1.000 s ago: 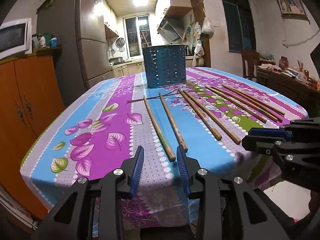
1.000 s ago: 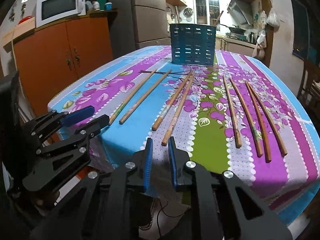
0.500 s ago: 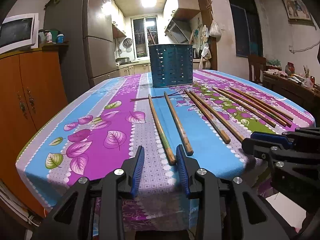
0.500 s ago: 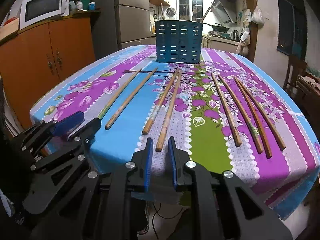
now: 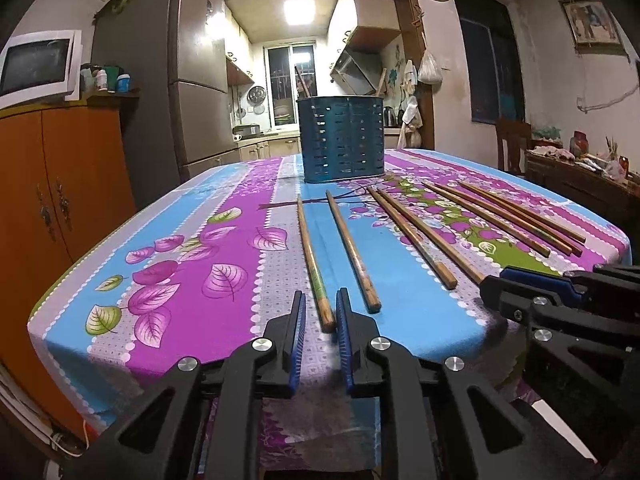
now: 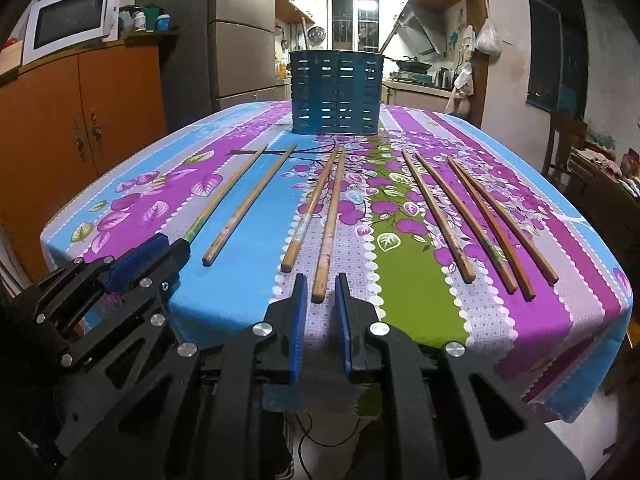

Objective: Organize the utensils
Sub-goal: 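Close the right tool on another chopstick while the left tool grasps one too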

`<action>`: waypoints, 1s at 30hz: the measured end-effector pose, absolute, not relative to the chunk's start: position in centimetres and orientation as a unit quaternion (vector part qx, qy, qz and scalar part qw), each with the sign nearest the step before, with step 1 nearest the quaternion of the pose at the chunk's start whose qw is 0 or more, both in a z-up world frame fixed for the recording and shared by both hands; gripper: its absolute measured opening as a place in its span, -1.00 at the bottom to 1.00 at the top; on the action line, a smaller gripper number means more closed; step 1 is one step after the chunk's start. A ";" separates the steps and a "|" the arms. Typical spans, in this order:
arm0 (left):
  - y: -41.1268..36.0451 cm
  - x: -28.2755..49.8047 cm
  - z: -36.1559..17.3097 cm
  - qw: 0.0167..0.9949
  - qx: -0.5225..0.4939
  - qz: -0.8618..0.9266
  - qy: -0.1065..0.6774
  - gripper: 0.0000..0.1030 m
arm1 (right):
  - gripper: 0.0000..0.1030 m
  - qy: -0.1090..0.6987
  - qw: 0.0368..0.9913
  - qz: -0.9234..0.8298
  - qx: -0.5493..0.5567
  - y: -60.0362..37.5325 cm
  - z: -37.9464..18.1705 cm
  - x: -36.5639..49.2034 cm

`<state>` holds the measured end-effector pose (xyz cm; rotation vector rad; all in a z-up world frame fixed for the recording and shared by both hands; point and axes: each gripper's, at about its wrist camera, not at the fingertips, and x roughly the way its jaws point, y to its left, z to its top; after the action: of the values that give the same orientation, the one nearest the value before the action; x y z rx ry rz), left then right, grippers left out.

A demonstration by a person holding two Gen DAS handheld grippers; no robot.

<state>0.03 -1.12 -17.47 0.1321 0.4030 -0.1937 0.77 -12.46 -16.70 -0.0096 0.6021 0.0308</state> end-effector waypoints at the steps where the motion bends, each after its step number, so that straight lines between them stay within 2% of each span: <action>1: -1.1 0.1 -17.5 0.973 0.065 -0.097 0.199 -0.68 | -0.76 0.296 0.955 0.014 -0.004 -12.4 -16.7 0.8; 10: -0.9 0.1 -17.6 0.974 0.066 -0.098 0.193 -0.69 | -0.77 0.292 0.956 -0.001 -0.004 -12.2 -16.7 1.5; 14: -1.0 0.1 -17.7 0.975 0.066 -0.097 0.191 -0.69 | -0.89 0.292 0.956 0.000 -0.006 -12.0 -16.7 1.6; 19: -1.0 0.2 -17.6 0.975 0.064 -0.096 0.188 -0.81 | -0.90 0.291 0.957 0.000 0.002 -12.3 -16.8 1.6; 30: -0.2 0.9 -17.2 0.976 0.039 -0.078 0.197 -0.86 | -0.90 0.290 0.957 -0.008 0.024 -13.4 -16.8 1.5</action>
<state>0.87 -0.20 -17.23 0.0787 0.3975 -0.1577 1.53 -13.38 -16.76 0.0490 0.5886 -0.0165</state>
